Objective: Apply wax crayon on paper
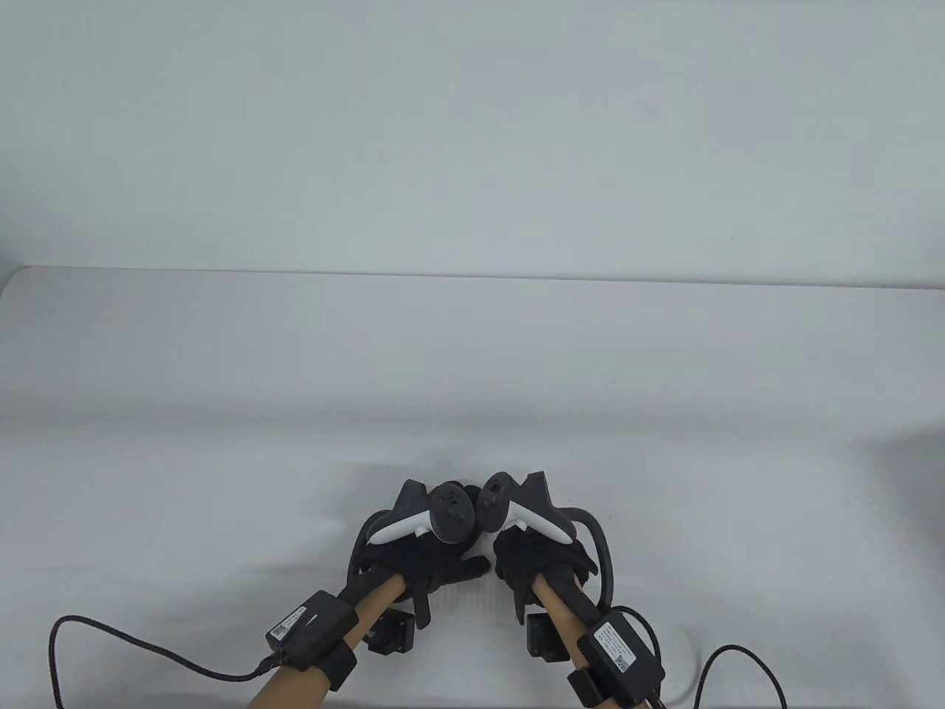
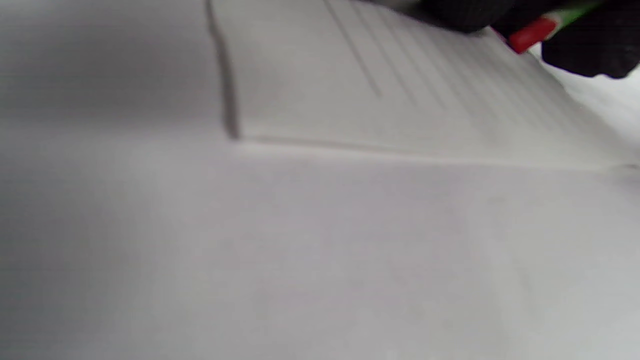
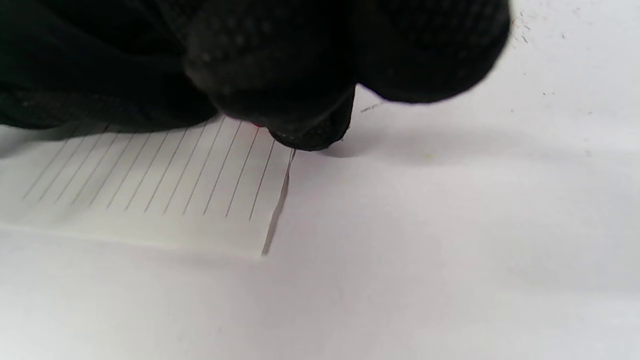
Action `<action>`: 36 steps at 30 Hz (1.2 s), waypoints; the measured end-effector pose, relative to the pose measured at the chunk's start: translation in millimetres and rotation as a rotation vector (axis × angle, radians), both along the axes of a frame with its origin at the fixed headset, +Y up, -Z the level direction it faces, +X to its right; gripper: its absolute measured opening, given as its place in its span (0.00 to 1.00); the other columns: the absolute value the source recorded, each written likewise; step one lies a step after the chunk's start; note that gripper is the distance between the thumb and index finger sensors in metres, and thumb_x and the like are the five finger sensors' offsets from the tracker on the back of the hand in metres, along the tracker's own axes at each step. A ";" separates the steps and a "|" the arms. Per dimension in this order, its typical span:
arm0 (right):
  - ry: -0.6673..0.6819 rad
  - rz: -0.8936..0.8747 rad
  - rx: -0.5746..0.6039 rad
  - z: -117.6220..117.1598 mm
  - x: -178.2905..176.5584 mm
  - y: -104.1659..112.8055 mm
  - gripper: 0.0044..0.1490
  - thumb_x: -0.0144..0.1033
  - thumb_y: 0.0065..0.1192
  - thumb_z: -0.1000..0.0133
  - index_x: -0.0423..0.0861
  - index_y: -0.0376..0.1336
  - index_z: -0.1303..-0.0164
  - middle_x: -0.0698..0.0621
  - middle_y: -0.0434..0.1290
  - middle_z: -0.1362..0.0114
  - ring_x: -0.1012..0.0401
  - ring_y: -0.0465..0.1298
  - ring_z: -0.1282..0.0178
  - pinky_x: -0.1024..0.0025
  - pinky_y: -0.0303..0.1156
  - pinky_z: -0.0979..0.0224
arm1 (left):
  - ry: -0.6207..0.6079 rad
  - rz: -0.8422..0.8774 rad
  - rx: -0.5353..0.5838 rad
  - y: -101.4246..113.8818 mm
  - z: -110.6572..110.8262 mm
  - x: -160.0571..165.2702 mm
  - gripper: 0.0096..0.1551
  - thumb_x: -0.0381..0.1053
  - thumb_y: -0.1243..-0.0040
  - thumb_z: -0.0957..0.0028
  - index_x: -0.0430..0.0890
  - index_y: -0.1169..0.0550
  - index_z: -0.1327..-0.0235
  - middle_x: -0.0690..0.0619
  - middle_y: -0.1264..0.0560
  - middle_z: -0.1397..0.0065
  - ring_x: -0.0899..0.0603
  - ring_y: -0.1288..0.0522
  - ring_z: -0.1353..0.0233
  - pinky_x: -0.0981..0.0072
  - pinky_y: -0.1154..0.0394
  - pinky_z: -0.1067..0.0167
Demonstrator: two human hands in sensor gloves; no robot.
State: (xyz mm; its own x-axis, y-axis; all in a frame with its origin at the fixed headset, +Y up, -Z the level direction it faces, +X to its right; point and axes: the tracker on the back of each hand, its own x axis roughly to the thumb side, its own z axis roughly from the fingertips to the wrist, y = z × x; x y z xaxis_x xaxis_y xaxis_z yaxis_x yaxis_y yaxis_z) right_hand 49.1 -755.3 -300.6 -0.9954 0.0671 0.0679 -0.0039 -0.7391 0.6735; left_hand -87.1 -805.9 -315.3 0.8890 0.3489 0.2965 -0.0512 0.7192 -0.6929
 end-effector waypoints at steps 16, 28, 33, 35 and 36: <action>0.032 0.052 0.068 7.2 -1.8 0.4 0.25 0.35 0.59 0.40 0.42 0.65 0.33 0.44 0.77 0.42 0.68 0.80 0.67 0.69 0.79 0.60 | 0.013 0.011 -0.080 4.2 5.1 -57.4 0.54 0.67 0.52 0.42 0.65 0.73 0.25 0.66 0.81 0.20 0.50 0.85 0.21 0.43 0.86 0.31; 0.182 -0.098 0.282 25.9 -36.8 2.2 0.26 0.36 0.59 0.41 0.46 0.63 0.32 0.45 0.76 0.40 0.68 0.80 0.64 0.71 0.79 0.58 | -0.006 -0.021 -0.082 3.8 4.6 -56.6 0.54 0.67 0.52 0.42 0.66 0.73 0.25 0.66 0.81 0.21 0.50 0.86 0.21 0.44 0.86 0.30; 0.202 -0.184 0.288 27.1 -42.7 -0.9 0.24 0.36 0.60 0.41 0.46 0.66 0.34 0.45 0.80 0.45 0.70 0.81 0.70 0.72 0.80 0.63 | -0.006 -0.018 -0.086 3.8 5.0 -56.5 0.54 0.67 0.52 0.43 0.66 0.73 0.26 0.66 0.82 0.21 0.51 0.86 0.21 0.44 0.86 0.31; 0.204 -0.199 0.288 27.1 -43.3 -2.8 0.24 0.36 0.60 0.41 0.46 0.66 0.34 0.45 0.80 0.45 0.70 0.81 0.71 0.73 0.80 0.64 | -0.006 -0.017 -0.088 3.6 4.8 -56.4 0.54 0.67 0.52 0.42 0.66 0.73 0.26 0.67 0.82 0.21 0.50 0.86 0.21 0.44 0.87 0.31; 0.206 -0.196 0.289 27.0 -43.5 -4.0 0.25 0.36 0.60 0.41 0.45 0.66 0.34 0.45 0.80 0.45 0.70 0.81 0.71 0.73 0.80 0.64 | -0.006 -0.017 -0.088 3.6 4.9 -56.3 0.54 0.67 0.52 0.42 0.66 0.73 0.26 0.66 0.82 0.21 0.50 0.86 0.21 0.44 0.87 0.31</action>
